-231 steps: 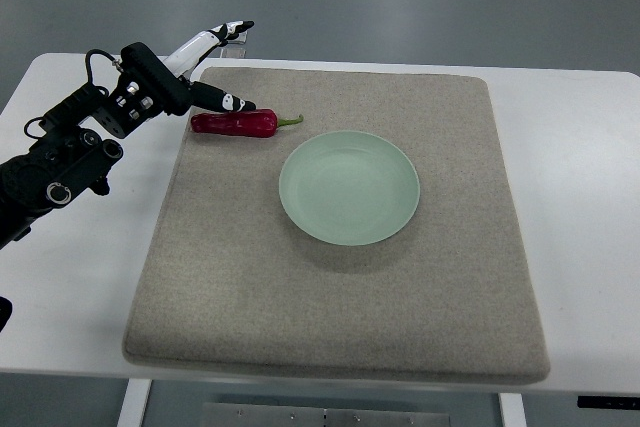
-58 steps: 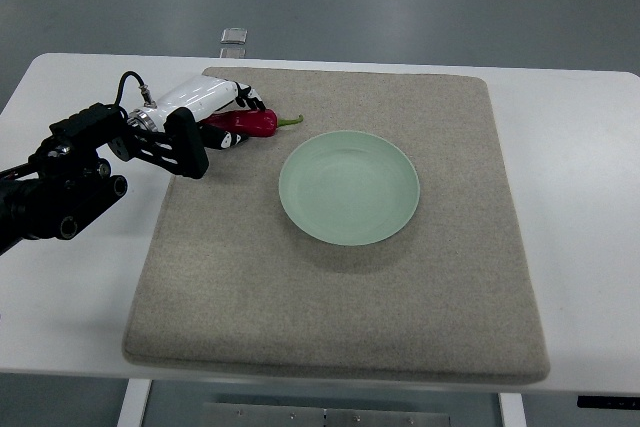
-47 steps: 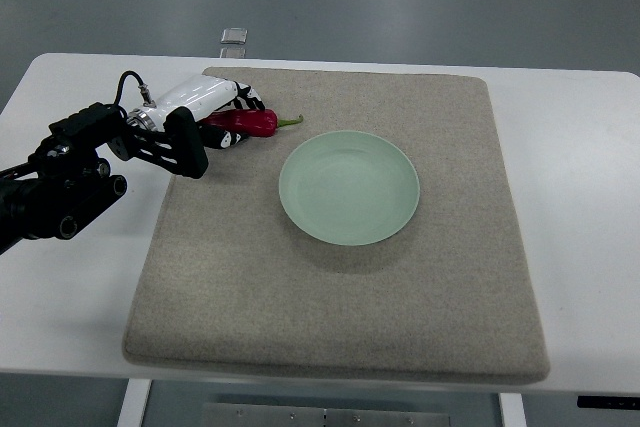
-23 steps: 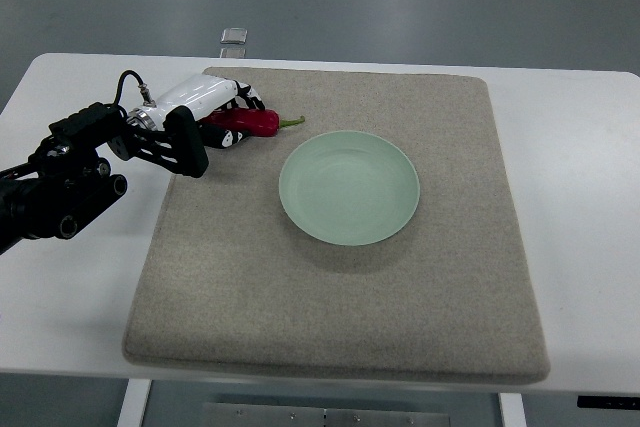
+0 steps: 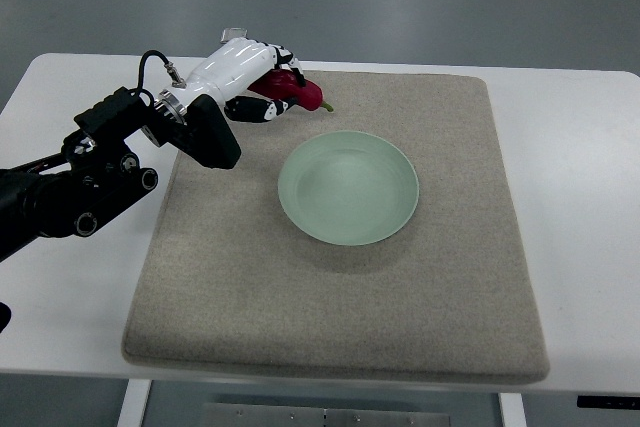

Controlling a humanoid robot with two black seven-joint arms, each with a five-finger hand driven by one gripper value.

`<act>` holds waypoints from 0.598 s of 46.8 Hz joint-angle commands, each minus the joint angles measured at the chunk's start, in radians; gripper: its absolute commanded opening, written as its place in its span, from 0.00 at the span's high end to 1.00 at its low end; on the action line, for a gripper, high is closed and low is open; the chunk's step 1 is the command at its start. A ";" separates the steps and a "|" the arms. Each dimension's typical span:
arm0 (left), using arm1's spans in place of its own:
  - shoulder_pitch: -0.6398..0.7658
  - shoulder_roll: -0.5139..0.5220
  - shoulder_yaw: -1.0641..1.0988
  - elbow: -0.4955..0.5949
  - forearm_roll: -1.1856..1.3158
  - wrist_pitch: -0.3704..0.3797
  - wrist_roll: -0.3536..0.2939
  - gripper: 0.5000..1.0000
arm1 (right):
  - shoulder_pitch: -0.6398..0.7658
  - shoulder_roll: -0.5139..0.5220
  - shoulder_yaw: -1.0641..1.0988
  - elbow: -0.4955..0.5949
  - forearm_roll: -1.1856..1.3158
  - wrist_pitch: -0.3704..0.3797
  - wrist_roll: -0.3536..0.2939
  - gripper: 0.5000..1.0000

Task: Place red pepper on plate with left hand
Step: 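Lift the pepper and carry it with the left hand onto the plate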

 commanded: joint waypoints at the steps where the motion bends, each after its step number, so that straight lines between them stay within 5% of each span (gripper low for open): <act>1: 0.004 -0.003 0.009 -0.055 0.001 -0.014 -0.001 1.00 | 0.000 0.000 0.000 0.000 0.000 -0.001 0.000 0.14; 28: 0.017 0.000 0.094 -0.119 0.004 -0.057 -0.018 1.00 | 0.000 0.000 0.000 0.000 0.000 -0.001 0.000 0.14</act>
